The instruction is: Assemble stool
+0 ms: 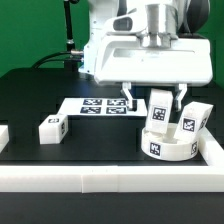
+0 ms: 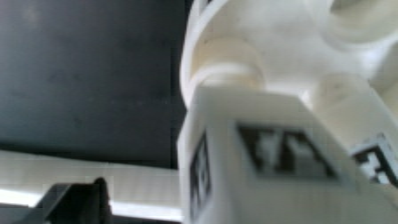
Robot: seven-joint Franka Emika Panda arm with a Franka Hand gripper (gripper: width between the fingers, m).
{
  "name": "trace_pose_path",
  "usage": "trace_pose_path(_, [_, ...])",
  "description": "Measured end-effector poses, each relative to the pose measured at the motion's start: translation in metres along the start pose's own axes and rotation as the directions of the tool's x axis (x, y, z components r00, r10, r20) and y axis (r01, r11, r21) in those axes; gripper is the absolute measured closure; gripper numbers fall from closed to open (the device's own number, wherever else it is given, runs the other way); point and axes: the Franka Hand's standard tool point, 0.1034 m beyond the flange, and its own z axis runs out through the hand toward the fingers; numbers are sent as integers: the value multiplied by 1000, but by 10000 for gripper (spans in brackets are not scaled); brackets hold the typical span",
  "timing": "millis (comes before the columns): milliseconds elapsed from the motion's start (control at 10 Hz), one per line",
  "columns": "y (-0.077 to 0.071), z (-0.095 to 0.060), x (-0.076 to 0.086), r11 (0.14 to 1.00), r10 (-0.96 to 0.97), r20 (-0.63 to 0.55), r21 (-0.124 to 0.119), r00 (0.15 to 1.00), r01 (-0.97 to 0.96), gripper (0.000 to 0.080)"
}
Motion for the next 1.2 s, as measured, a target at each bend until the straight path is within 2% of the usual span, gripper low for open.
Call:
trace_pose_path(100, [0,-4,3,1000,1,7,4,1000,-1,160])
trace_pose_path(400, [4,-21,15,1000,10,43,18,999,-11,151])
trace_pose_path(500, [7,-26,24,1000,3,45,21,999,-4,151])
trace_pose_path(600, [9,-26,27,1000,-8,41,19,999,8,151])
trace_pose_path(900, [8,-25,25,1000,-10,45,20,999,9,151])
trace_pose_path(1100, [5,-23,21,999,-10,100,34,995,6,151])
trace_pose_path(1200, [9,-23,22,999,20,88,27,996,-22,151])
